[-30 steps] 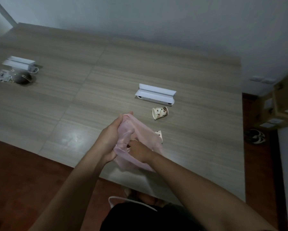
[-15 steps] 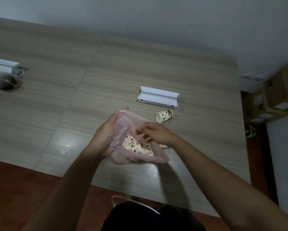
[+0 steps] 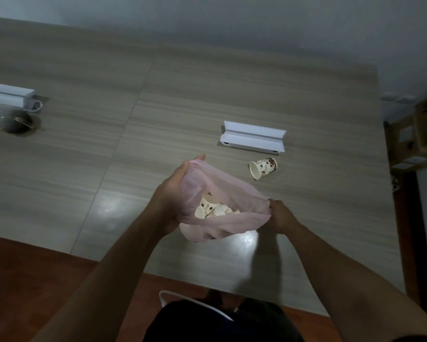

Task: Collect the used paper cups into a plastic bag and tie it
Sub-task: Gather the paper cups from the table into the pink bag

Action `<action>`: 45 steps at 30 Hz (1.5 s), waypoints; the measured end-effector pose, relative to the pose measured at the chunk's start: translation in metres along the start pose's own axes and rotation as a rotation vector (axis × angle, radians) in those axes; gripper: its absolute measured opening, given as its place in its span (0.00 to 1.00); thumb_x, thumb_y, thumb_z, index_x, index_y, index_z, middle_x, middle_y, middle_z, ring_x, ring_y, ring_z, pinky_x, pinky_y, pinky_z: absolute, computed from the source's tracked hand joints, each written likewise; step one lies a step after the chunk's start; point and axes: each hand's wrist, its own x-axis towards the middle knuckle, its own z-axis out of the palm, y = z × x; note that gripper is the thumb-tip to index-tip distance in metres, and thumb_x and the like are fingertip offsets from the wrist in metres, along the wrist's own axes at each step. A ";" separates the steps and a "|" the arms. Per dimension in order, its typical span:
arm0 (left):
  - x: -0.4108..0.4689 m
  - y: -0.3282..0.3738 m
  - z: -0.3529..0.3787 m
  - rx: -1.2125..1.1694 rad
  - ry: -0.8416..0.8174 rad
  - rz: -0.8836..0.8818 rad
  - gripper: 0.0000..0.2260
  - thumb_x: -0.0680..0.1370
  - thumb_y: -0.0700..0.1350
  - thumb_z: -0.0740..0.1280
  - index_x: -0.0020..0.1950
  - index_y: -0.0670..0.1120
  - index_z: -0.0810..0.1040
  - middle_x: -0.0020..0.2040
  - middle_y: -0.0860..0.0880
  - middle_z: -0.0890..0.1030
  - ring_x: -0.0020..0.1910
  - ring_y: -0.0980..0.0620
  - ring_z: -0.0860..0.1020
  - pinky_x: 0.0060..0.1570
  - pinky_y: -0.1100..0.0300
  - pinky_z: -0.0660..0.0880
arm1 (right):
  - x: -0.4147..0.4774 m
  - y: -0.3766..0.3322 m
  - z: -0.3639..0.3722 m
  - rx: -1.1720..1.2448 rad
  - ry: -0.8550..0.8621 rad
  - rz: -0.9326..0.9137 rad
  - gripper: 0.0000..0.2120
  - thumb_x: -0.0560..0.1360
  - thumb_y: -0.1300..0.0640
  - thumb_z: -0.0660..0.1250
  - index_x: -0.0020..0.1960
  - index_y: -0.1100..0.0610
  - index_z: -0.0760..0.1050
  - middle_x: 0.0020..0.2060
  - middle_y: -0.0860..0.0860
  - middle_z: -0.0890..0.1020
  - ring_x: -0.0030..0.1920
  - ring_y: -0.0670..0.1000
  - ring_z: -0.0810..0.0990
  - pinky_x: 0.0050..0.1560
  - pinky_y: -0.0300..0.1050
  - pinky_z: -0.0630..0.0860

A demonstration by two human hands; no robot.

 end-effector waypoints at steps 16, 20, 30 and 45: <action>0.018 0.018 -0.025 0.013 -0.044 -0.038 0.22 0.91 0.58 0.54 0.78 0.55 0.80 0.74 0.49 0.84 0.75 0.48 0.80 0.83 0.45 0.67 | -0.038 -0.078 -0.061 0.485 0.342 0.303 0.22 0.70 0.46 0.84 0.56 0.59 0.87 0.45 0.54 0.89 0.46 0.55 0.86 0.46 0.47 0.80; 0.026 0.022 -0.024 -0.034 -0.045 -0.041 0.21 0.91 0.58 0.55 0.77 0.55 0.81 0.76 0.49 0.82 0.76 0.47 0.79 0.83 0.42 0.67 | -0.066 -0.119 -0.109 1.217 0.206 0.116 0.19 0.76 0.50 0.81 0.59 0.64 0.86 0.58 0.63 0.88 0.54 0.58 0.84 0.64 0.57 0.81; 0.030 0.036 -0.005 0.082 -0.148 0.005 0.21 0.90 0.60 0.52 0.78 0.61 0.78 0.75 0.47 0.82 0.70 0.47 0.84 0.75 0.44 0.76 | -0.100 -0.233 -0.088 0.859 -0.411 -0.083 0.13 0.79 0.54 0.78 0.62 0.56 0.87 0.56 0.64 0.89 0.50 0.56 0.86 0.53 0.47 0.83; 0.049 0.038 -0.012 0.027 -0.125 -0.046 0.23 0.91 0.58 0.52 0.79 0.53 0.78 0.74 0.45 0.83 0.73 0.47 0.82 0.68 0.56 0.79 | -0.038 -0.292 -0.040 0.241 -0.025 -0.044 0.27 0.84 0.40 0.65 0.75 0.57 0.76 0.69 0.58 0.83 0.66 0.61 0.83 0.70 0.53 0.77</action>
